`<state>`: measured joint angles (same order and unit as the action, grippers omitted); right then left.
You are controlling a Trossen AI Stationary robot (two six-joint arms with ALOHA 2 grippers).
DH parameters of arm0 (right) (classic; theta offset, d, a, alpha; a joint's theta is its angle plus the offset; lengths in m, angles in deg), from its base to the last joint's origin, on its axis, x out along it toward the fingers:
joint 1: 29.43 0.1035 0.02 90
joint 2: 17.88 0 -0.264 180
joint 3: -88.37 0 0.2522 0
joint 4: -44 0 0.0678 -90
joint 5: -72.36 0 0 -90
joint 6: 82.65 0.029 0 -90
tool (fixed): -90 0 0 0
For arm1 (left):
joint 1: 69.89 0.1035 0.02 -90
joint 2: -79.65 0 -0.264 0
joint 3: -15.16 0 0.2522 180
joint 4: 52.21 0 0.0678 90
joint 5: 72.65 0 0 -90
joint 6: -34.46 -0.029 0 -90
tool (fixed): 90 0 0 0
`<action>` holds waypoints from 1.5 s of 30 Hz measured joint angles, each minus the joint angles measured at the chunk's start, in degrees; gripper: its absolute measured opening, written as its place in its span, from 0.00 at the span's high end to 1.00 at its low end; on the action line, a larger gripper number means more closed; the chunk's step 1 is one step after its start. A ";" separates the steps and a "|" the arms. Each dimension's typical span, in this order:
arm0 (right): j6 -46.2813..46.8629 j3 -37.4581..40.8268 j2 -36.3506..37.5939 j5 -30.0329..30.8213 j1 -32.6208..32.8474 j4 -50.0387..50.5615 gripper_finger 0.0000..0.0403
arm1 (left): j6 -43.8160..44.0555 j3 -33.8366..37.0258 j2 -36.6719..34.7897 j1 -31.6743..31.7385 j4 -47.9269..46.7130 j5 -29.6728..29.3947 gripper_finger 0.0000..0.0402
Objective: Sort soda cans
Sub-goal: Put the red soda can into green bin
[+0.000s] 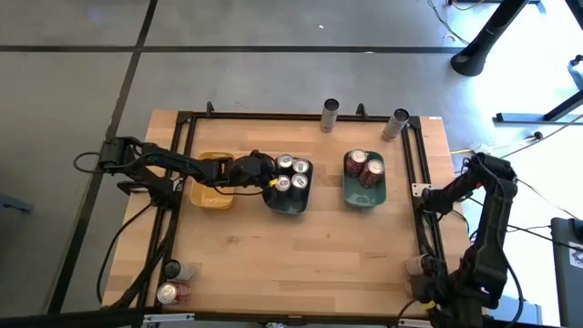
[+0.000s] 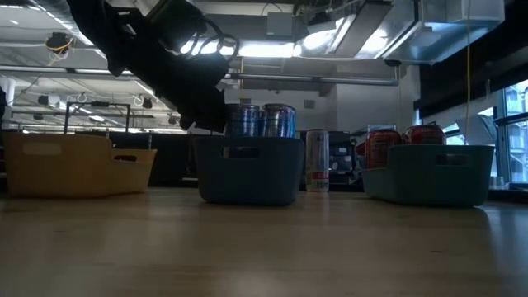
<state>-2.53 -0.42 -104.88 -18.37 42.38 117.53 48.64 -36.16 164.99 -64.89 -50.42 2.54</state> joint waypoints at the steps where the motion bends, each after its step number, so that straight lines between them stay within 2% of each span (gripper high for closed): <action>1: -0.69 0.00 0.00 0.17 -0.03 0.96 0.02 | 0.08 0.00 0.00 0.00 0.00 0.00 1.00; 13: -2.44 0.14 0.01 0.26 -0.07 5.46 0.02 | 0.40 0.00 0.00 0.00 0.02 0.00 1.00; 30: -1.25 5.74 -0.11 -0.39 1.33 3.48 0.02 | 0.90 0.02 0.00 -0.09 0.08 0.00 1.00; 45: -0.88 5.86 -0.11 1.20 1.36 2.86 0.02 | 2.32 0.02 0.00 -0.15 0.09 0.00 1.00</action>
<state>-3.41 5.44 -104.99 -17.17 43.73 120.39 50.96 -36.14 164.99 -65.05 -50.33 2.54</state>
